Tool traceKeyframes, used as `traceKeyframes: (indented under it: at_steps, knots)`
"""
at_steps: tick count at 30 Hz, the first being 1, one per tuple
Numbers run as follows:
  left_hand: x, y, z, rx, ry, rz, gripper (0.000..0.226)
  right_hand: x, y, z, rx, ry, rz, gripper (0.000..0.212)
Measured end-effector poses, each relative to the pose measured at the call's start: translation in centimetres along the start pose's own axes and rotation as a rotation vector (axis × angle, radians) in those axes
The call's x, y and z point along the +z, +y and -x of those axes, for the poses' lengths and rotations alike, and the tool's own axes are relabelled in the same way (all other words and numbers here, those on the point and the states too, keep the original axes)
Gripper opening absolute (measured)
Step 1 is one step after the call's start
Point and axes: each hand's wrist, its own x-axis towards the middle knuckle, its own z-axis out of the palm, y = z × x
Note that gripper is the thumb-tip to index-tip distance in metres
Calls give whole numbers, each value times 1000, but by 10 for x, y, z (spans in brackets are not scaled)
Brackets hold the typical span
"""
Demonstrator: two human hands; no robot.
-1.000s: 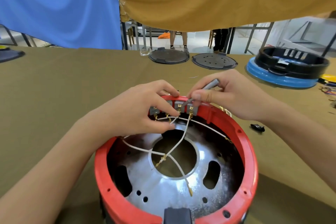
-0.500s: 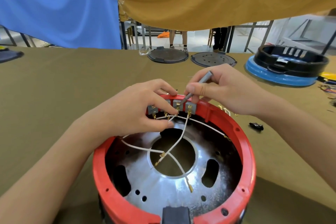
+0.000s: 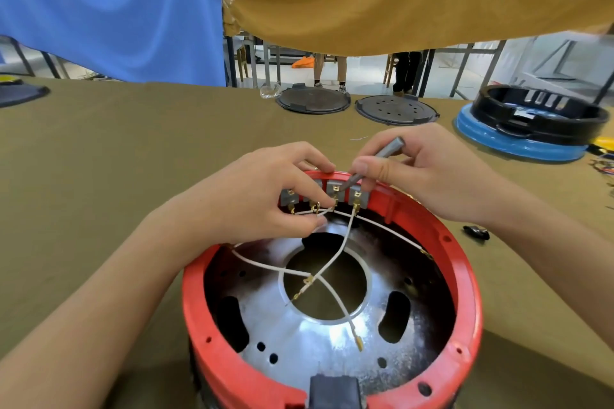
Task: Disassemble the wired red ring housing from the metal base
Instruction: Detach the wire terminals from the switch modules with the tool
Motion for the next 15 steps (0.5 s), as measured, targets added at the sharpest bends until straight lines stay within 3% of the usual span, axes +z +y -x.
traceKeyframes:
  at_steps: [9, 15]
  knots:
    - [-3, 3, 0, -10, -7, -23, 27, -10, -2, -25, 159, -131, -137, 33]
    - [-2, 3, 0, -21, 3, -19, 25, -8, -1, -18, 102, -110, -73, 32]
